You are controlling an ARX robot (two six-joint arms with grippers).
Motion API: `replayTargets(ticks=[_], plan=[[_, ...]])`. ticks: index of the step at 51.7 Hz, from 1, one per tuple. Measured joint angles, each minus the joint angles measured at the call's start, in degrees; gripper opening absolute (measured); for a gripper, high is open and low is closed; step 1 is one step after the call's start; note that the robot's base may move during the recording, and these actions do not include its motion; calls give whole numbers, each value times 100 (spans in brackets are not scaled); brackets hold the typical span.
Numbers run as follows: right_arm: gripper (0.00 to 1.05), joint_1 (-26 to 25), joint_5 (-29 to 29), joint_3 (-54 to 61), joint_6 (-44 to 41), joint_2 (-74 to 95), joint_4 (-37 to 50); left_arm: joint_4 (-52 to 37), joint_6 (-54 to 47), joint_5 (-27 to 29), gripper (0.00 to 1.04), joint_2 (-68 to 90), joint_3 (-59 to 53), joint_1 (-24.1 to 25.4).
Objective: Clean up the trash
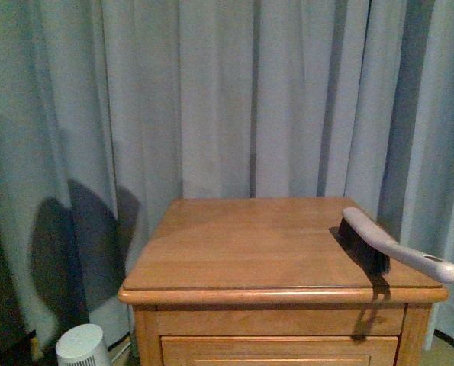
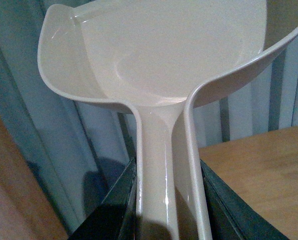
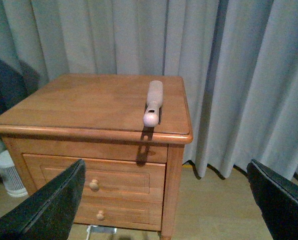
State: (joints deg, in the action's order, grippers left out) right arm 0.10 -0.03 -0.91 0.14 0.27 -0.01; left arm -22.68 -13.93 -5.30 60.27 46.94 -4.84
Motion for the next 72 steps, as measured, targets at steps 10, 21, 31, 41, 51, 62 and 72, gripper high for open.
replayTargets(ticks=[10, 21, 31, 41, 51, 62, 72], plan=[[97, 0, 0, 0, 0, 0, 0, 280, 33, -413, 29, -953, -632, 570], [97, 0, 0, 0, 0, 0, 0, 1189, 22, -1126, 29, -2277, -1285, 964], [97, 0, 0, 0, 0, 0, 0, 2120, -83, -1875, 29, -3412, -1775, 1419], [97, 0, 0, 0, 0, 0, 0, 2492, -131, -2457, 29, -3877, -1954, 2044], [97, 0, 0, 0, 0, 0, 0, 2542, -131, -2726, 29, -3958, -2044, 2468], [97, 0, 0, 0, 0, 0, 0, 2455, -101, -2645, 29, -3952, -2055, 2422], [97, 472, 1545, 0, -131, 297, 428, 2455, -98, -2645, 29, -3950, -2055, 2415]])
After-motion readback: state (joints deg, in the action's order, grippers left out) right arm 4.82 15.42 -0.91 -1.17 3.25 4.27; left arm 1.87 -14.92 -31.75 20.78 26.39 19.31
